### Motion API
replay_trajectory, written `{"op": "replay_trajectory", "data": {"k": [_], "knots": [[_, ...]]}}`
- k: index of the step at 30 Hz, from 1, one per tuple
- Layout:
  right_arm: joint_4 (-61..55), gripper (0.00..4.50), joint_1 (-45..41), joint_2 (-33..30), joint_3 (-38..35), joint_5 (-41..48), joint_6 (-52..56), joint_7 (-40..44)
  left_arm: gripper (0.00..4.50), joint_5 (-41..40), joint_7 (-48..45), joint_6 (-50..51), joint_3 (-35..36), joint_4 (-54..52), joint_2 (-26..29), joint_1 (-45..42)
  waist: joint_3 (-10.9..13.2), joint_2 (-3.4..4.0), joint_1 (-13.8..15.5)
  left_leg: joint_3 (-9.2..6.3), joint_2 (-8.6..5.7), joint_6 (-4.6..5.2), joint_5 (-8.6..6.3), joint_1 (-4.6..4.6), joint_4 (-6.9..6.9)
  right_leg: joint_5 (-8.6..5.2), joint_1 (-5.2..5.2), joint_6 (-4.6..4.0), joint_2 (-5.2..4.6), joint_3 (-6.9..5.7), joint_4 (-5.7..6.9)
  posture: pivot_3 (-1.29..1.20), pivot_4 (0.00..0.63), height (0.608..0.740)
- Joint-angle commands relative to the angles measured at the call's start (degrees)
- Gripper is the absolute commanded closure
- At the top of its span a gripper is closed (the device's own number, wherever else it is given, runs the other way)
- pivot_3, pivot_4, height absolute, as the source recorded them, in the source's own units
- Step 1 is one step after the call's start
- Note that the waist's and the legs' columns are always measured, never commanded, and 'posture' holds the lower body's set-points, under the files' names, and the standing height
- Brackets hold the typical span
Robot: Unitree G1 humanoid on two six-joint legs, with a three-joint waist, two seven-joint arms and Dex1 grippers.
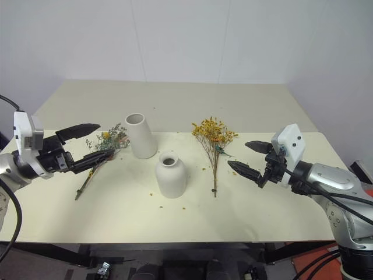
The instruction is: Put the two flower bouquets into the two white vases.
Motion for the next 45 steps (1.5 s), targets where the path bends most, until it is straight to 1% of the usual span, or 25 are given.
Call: {"op": "replay_trajectory", "data": {"k": [1, 9, 11, 13, 15, 18, 20, 23, 25, 27, 29, 33, 36, 40, 42, 45], "knots": [[-1.19, 0.0, -0.58, -1.07, -1.45, -0.02, -0.85, 0.34, 0.03, -0.93, 0.22, -0.15, 1.82, -1.74, 0.98, -0.04, 0.0, 0.0, 0.0, 0.0, 0.0, 0.0, 0.0, 0.0, 0.0, 0.0, 0.0, 0.0, 0.0, 0.0, 0.0, 0.0, 0.15, 0.74], [-1.11, 0.0, -0.99, -1.12, -1.52, 0.3, -0.6, 0.36, 0.03, -0.56, 0.2, -0.49, 1.62, -1.36, 0.95, -0.25, 0.0, 0.0, -0.03, 0.0, 0.0, 0.0, 0.0, 0.0, 0.0, 0.0, 0.0, 0.01, 0.0, 0.0, 0.0, 0.0, 0.15, 0.74], [-0.99, 0.0, -1.97, -0.77, -1.83, 1.32, 0.28, -0.16, 0.03, -0.01, 2.16, 0.36, 1.72, -1.48, 0.97, -0.58, 0.0, 0.0, -0.03, 0.0, 0.0, 0.0, 0.0, 0.0, 0.0, 0.01, 0.0, 0.01, 0.0, 0.0, 0.0, 0.0, 0.15, 0.74], [-0.79, 0.0, -4.57, -0.17, -2.03, 3.65, 2.01, -0.86, 0.03, 2.67, 8.03, 4.56, 0.07, -0.8, 2.44, -2.81, 0.0, 0.0, -0.09, 0.0, 0.0, 0.0, 0.0, 0.0, 0.0, 0.01, 0.0, 0.01, 0.0, 0.0, 0.0, 0.0, 0.15, 0.74], [-0.33, 0.0, -7.67, 0.11, -1.34, 5.15, 3.28, -0.94, 0.03, 5.93, 13.18, 10.3, -2.94, 0.46, 5.01, -5.73, 0.0, 0.0, -0.07, -0.01, 0.01, 0.0, 0.0, 0.02, 0.0, 0.05, 0.0, 0.09, 0.02, 0.0, 0.03, 0.0, 0.15, 0.74], [1.66, 0.0, -11.5, -0.13, 1.6, 4.34, 3.05, 0.67, 0.03, 4.92, 16.98, 20.19, -5.03, 0.57, 7.86, -9.9, 0.0, 0.0, -0.11, -0.03, 0.02, 0.0, 0.0, 0.03, -0.02, 0.08, 0.0, 0.14, 0.05, 0.0, 0.03, 0.0, 0.15, 0.74], [3.52, 0.0, -14.48, 0.18, 3.92, 3.48, 3.07, 1.2, 0.03, 5.1, 18.75, 29.0, -9.23, 1.11, 10.56, -14.83, 0.0, -0.01, -0.16, -0.02, 0.01, 0.0, 0.0, 0.0, -0.05, 0.08, -0.01, 0.15, 0.03, 0.0, -0.04, 0.0, 0.15, 0.74], [7.07, 0.0, -21.56, 2.15, 8.36, 1.6, 2.55, 1.53, 0.03, 4.64, 21.36, 43.77, -14.74, 5.23, 11.53, -24.11, 0.02, -0.01, -0.19, -0.03, -0.02, 0.0, 0.0, -0.05, -0.07, 0.09, -0.07, 0.17, 0.03, 0.01, -0.03, 0.0, 0.15, 0.74], [9.92, 0.0, -27.36, 4.67, 11.44, 0.54, 2.83, 1.48, 0.03, 5.91, 19.35, 53.13, -24.14, 7.76, 14.92, -30.71, 0.03, -0.02, -0.43, -0.04, -0.02, 0.0, 0.0, -0.04, -0.08, 0.09, -0.1, 0.16, 0.07, 0.0, 0.01, 0.0, 0.15, 0.74], [12.3, 0.0, -31.57, 6.98, 14.29, -0.98, 2.01, 2.54, 0.03, 7.1, 19.07, 58.05, -29.97, 9.85, 16.08, -34.79, 0.04, 0.01, -0.97, -0.05, -0.02, 0.0, 0.0, -0.04, -0.16, 0.08, -0.15, 0.15, 0.08, 0.04, 0.04, 0.0, 0.15, 0.74], [14.38, 0.0, -34.88, 9.3, 17.7, -3.07, 0.29, 4.64, 0.03, 9.78, 19.91, 60.78, -35.69, 14.25, 16.52, -38.08, 0.04, 0.01, -1.39, -0.06, -0.01, 0.0, 0.0, -0.05, -0.27, 0.04, -0.18, 0.09, 0.09, 0.02, 0.01, 0.0, 0.15, 0.74], [17.43, 0.0, -37.69, 11.56, 20.73, -6.42, -2.16, 7.31, 0.03, 13.58, 19.94, 62.29, -41.46, 22.35, 16.02, -41.82, 0.04, 0.01, -1.66, -0.1, 0.0, 0.0, 0.0, -0.2, -0.32, 0.0, -0.37, -0.01, 0.13, -0.01, 0.09, 0.0, 0.15, 0.74], [20.24, 0.0, -39.88, 13.51, 21.83, -8.17, -3.95, 8.65, 0.03, 15.84, 17.92, 60.81, -45.9, 28.92, 15.76, -43.12, 0.04, 0.01, -1.57, -0.1, -0.04, 0.0, 0.0, -0.34, -0.31, 0.07, -0.48, -0.12, 0.07, -0.02, 0.1, 0.0, 0.15, 0.74], [23.51, 0.0, -42.1, 15.89, 22.8, -10.48, -6.05, 10.08, 0.03, 19.44, 14.32, 57.02, -51.12, 37.88, 14.04, -45.06, 0.04, 0.01, -1.56, -0.1, -0.03, 0.0, 0.0, -0.3, -0.3, 0.06, -0.48, -0.1, 0.08, -0.04, 0.15, 0.0, 0.15, 0.74], [24.57, 0.0, -42.84, 16.84, 22.91, -11.22, -6.88, 10.73, 0.03, 20.53, 12.02, 55.94, -52.82, 41.45, 12.53, -46.25, 0.04, 0.01, -1.43, -0.11, -0.03, 0.0, 0.0, -0.31, -0.3, 0.06, -0.48, -0.1, 0.09, -0.06, 0.17, 0.0, 0.15, 0.74], [25.57, 0.0, -43.33, 17.93, 22.83, -12.11, -7.83, 11.66, 0.03, 23.42, 10.56, 53.22, -54.32, 48.64, 8.62, -47.93, 0.04, 0.01, -1.07, -0.11, -0.05, 0.0, 0.01, -0.34, -0.27, 0.07, -0.47, -0.1, 0.07, -0.06, 0.16, 0.0, 0.15, 0.74]]}}
